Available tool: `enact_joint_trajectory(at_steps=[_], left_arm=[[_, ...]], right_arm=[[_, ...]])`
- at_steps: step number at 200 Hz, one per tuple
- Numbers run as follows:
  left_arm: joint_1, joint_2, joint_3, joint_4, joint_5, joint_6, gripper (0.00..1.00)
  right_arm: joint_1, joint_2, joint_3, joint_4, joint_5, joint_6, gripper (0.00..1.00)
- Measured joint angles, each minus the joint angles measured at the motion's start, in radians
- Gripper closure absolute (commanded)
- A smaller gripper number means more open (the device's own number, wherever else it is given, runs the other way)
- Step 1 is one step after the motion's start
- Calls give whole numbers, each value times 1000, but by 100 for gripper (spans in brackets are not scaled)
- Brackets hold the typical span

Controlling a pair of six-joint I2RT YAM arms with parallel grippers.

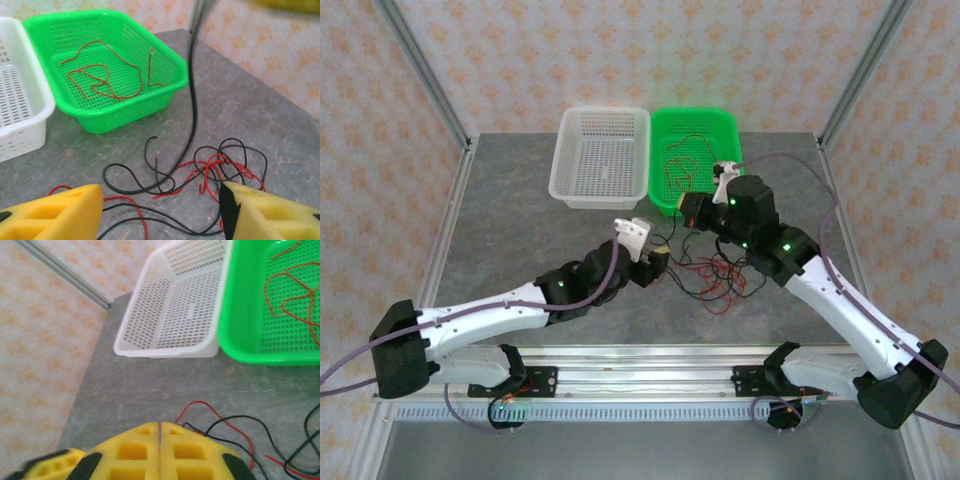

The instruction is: Untangle the cables

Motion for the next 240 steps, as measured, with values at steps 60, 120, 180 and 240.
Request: enact_joint_trajectory(at_steps=[60, 120, 180, 240], left_arm=[[-42, 104, 2, 127, -196, 59, 35], [-39, 115, -29, 224, -347, 39, 34], [52, 127, -58, 293, -356, 2, 34], [100, 147, -165, 332, -351, -76, 34]], right_arm=[[0, 2, 103, -24, -58, 0, 100], [0, 45, 261, -67, -119, 0, 100], [0, 66, 402, -64, -219, 17, 100], [0, 127, 599, -76, -240, 19, 100]])
